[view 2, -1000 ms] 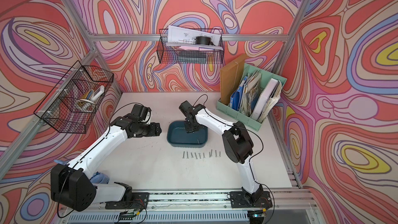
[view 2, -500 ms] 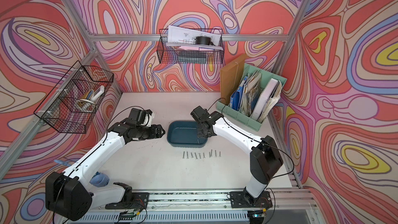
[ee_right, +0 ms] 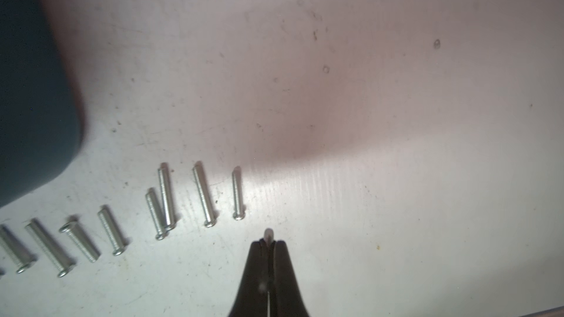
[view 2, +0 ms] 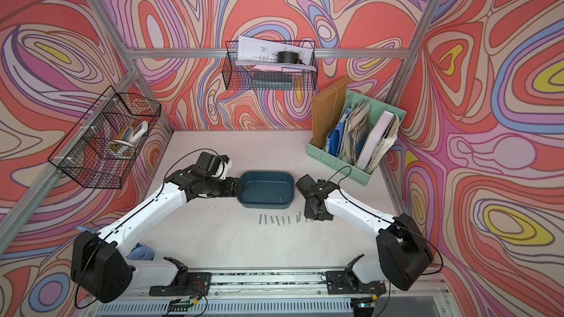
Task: Take out the screws from the storage box
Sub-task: Place the screw at the center of the board.
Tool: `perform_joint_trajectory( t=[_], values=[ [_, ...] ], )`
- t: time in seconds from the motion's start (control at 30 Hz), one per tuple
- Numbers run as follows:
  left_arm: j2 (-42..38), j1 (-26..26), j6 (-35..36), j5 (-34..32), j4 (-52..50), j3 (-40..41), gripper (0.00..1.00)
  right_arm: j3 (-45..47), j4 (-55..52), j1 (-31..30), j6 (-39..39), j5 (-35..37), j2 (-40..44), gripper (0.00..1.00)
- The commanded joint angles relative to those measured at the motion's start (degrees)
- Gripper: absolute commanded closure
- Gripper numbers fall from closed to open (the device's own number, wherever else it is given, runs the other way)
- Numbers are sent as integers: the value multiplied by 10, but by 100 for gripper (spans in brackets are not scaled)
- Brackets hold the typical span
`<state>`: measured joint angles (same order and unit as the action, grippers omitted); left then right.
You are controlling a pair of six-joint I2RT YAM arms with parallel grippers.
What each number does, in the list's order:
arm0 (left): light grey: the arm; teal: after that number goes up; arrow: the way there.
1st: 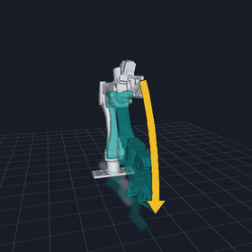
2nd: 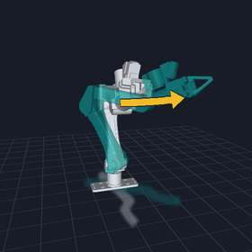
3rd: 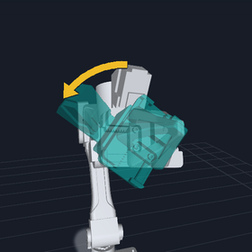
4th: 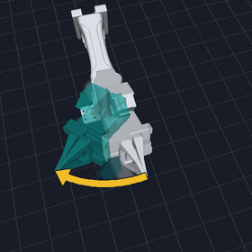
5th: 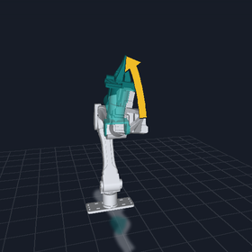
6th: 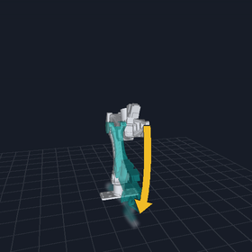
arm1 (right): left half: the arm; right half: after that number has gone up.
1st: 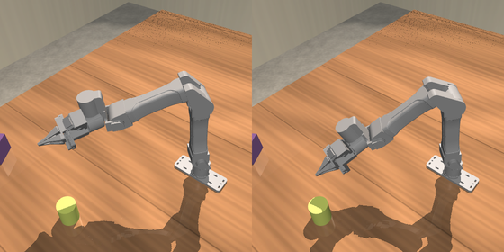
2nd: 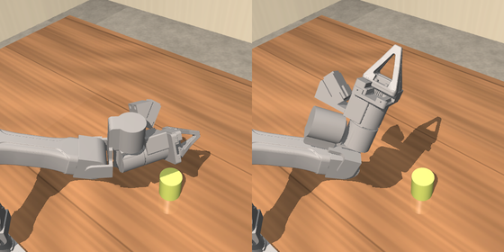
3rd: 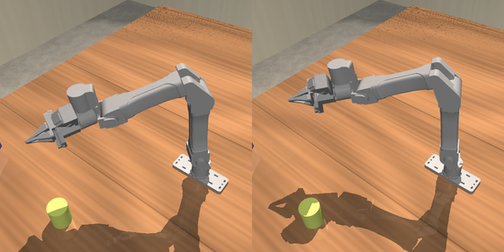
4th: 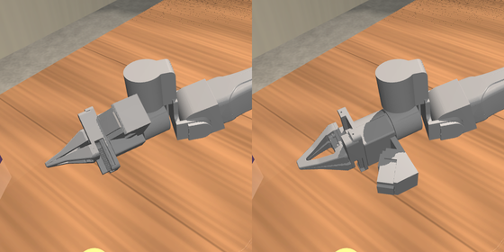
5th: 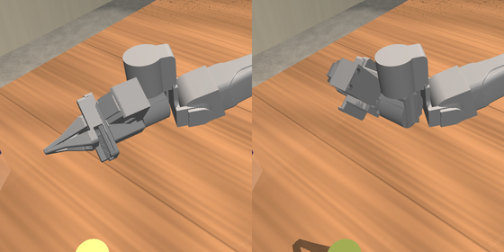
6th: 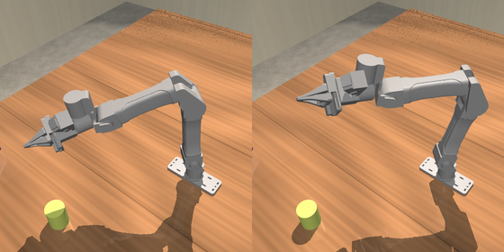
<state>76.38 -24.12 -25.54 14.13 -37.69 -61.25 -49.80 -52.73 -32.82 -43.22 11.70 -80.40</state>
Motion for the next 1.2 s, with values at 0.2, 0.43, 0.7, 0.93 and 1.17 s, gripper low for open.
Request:
perform_joint_trajectory(
  t=[0.2,0.43,0.7,0.93,1.17],
  values=[
    [3,-2,-8,-16,-6,-14,22,33,60,20,-9,-28,-20,95],
    [12,-2,-9,-21,-14,-22,22,35,87,21,-7,-38,-63,93],
    [18,-3,-8,-21,-18,-25,22,43,92,21,-11,-44,-69,89],
    [9,-3,-11,-44,-21,-26,22,20,45,21,-14,-40,-39,81],
    [0,-3,-17,-71,-23,-16,22,-112,-21,21,46,-51,39,77]
  ],
)
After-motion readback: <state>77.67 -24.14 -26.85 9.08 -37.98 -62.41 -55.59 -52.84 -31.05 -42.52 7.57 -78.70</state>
